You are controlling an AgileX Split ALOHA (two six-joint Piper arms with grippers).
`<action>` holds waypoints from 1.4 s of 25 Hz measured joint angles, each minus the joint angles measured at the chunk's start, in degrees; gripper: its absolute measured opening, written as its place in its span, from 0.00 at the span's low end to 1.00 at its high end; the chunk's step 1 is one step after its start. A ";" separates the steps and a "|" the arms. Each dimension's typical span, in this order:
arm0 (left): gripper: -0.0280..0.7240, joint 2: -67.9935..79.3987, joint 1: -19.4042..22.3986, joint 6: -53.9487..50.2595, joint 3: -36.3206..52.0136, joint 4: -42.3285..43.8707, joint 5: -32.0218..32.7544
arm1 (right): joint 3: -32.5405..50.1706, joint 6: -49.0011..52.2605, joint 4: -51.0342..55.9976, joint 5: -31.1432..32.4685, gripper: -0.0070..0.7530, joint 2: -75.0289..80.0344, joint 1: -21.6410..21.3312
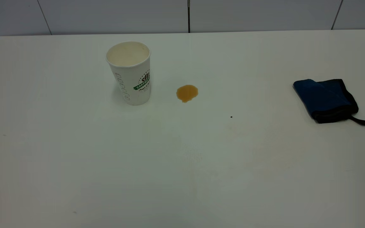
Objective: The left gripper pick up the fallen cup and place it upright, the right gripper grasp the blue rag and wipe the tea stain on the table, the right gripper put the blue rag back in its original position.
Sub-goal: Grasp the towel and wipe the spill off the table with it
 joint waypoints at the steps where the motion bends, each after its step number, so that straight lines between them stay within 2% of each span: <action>1: 0.62 0.00 0.00 0.00 0.00 0.00 0.00 | 0.00 0.00 0.00 0.00 0.32 0.00 0.00; 12: 0.62 0.00 0.00 0.00 0.00 0.00 0.00 | 0.00 -0.50 2.50 -0.07 0.34 0.00 0.00; 14: 0.62 0.00 0.00 0.00 0.00 0.00 0.00 | -0.12 -2.13 3.93 -0.38 0.41 0.49 0.00; 16: 0.62 0.00 0.00 0.00 0.00 0.00 0.00 | -0.78 -4.01 5.15 -2.13 0.51 3.72 0.00; 20: 0.62 0.00 0.00 0.00 0.00 0.00 0.00 | -1.24 -9.35 7.60 -11.90 0.76 15.47 0.00; 22: 0.62 0.00 0.00 0.00 0.00 0.00 0.05 | -1.24 -11.95 8.26 -16.80 0.80 23.02 0.00; 29: 0.62 0.00 0.00 0.00 0.00 0.00 0.05 | -1.61 -16.82 10.88 -39.84 0.76 55.68 0.00; 35: 0.62 0.00 0.00 0.00 0.00 0.00 0.05 | -11.25 -18.07 10.98 -45.82 0.76 83.58 0.00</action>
